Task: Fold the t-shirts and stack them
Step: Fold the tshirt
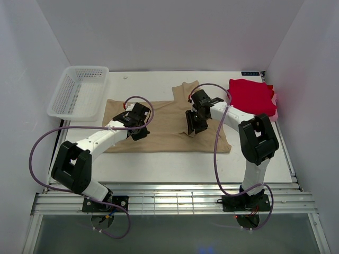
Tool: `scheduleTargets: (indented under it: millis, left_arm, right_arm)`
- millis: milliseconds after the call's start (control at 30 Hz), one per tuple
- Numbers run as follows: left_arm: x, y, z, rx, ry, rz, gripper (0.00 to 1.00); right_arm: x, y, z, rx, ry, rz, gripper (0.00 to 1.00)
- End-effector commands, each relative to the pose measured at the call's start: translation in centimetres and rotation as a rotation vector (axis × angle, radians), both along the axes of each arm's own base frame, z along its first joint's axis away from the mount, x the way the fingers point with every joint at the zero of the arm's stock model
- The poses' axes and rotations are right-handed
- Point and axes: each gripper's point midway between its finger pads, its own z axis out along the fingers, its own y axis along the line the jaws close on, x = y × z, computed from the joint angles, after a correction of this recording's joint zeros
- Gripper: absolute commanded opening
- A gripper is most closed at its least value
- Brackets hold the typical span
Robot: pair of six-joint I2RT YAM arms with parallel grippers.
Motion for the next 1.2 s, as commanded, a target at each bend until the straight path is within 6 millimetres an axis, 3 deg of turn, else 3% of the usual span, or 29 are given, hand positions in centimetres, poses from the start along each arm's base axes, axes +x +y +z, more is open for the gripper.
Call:
scheduleTargets:
  millis: [0,600,800,867,1033,1167]
  left_arm:
    - [0.4,0.1,1.4,-0.013,-0.046,0.016,0.0]
    - [-0.2,1.1,2.2,0.006,-0.07,0.033,0.0]
    - [-0.6,1.6,2.1,0.022,-0.067,0.039,0.0]
    - [-0.7,1.6,1.9,0.021,-0.061,0.042,0.0]
    - [-1.0,1.5,1.6,0.012,-0.048,0.046,0.0]
    - [-1.0,1.5,1.3,0.011,-0.04,0.046,0.0]
  right_arm:
    - [-0.6,0.3,-0.2,-0.021,0.012,0.01,0.48]
    - [-1.0,-0.8,-2.0,-0.125,0.019,0.01,0.46]
    - [-0.7,-0.5,-2.2,-0.121,0.011,0.014,0.2]
    - [-0.4,-0.4,-1.8,-0.116,0.002,0.013,0.14]
    - [0.6,-0.9,-0.2,-0.154,-0.038,0.01,0.11]
    - [3.1,0.2,3.1,-0.143,-0.11,0.016,0.11]
